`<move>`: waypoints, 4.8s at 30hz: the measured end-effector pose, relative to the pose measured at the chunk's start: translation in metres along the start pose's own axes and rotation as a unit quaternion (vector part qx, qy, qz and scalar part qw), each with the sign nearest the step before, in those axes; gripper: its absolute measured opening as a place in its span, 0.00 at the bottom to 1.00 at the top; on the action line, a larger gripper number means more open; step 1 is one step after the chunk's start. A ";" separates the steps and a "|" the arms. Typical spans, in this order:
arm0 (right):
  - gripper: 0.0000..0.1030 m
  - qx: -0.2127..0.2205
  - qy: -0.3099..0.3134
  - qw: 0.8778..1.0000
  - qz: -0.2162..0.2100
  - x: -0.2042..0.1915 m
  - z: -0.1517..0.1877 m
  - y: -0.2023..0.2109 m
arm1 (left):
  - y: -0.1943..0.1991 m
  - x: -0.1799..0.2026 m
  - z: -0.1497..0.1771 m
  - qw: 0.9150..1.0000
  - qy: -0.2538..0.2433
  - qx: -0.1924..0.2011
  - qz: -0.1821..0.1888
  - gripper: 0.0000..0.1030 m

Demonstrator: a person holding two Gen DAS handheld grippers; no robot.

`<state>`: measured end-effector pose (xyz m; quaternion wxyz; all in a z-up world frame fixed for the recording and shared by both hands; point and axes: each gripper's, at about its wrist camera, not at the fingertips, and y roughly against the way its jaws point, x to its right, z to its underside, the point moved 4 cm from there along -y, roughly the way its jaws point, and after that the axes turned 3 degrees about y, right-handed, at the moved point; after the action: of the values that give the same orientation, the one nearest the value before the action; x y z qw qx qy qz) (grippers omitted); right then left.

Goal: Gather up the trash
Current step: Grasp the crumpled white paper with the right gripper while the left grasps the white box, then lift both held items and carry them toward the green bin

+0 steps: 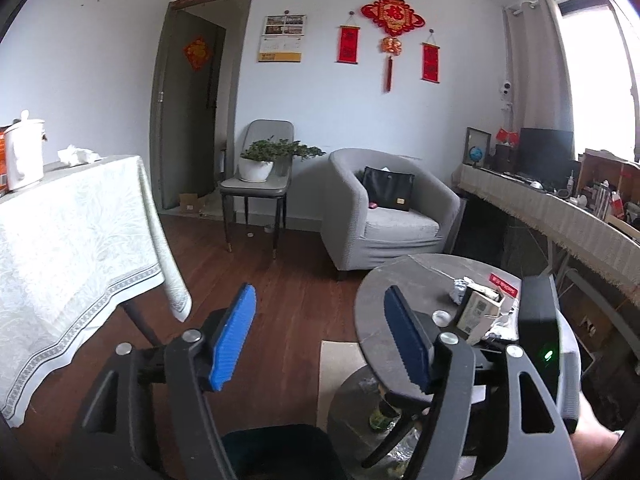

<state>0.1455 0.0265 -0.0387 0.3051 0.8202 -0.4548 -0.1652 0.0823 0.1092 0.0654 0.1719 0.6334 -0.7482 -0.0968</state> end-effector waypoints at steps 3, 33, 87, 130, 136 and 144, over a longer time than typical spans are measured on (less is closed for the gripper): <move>0.69 0.011 -0.011 1.000 0.008 0.015 0.003 0.015 | -0.007 0.013 0.001 1.000 -0.002 -0.002 0.006 0.72; 0.58 -0.030 -0.051 0.994 0.094 0.127 0.075 0.048 | -0.093 0.123 0.044 0.989 -0.013 -0.096 0.110 0.75; 0.32 0.056 -0.195 0.979 -0.005 0.198 0.067 0.106 | -0.132 0.198 0.067 0.965 -0.038 -0.124 0.229 0.03; 0.32 0.064 -0.104 0.990 -0.068 0.047 -0.012 0.047 | -0.079 -0.003 0.091 0.981 -0.020 -0.190 -0.008 0.03; 0.32 0.051 -0.084 0.992 -0.084 0.017 -0.024 0.024 | -0.091 -0.035 0.123 0.967 -0.015 -0.251 -0.034 0.03; 0.32 0.017 -0.046 0.995 -0.092 -0.029 -0.030 -0.016 | -0.098 -0.072 0.160 0.947 0.014 -0.320 -0.033 0.03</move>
<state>0.1571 0.0678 -0.0263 0.2537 0.8554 -0.3933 -0.2221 0.1212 0.1507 -0.1271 0.3725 0.5703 -0.6544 -0.3281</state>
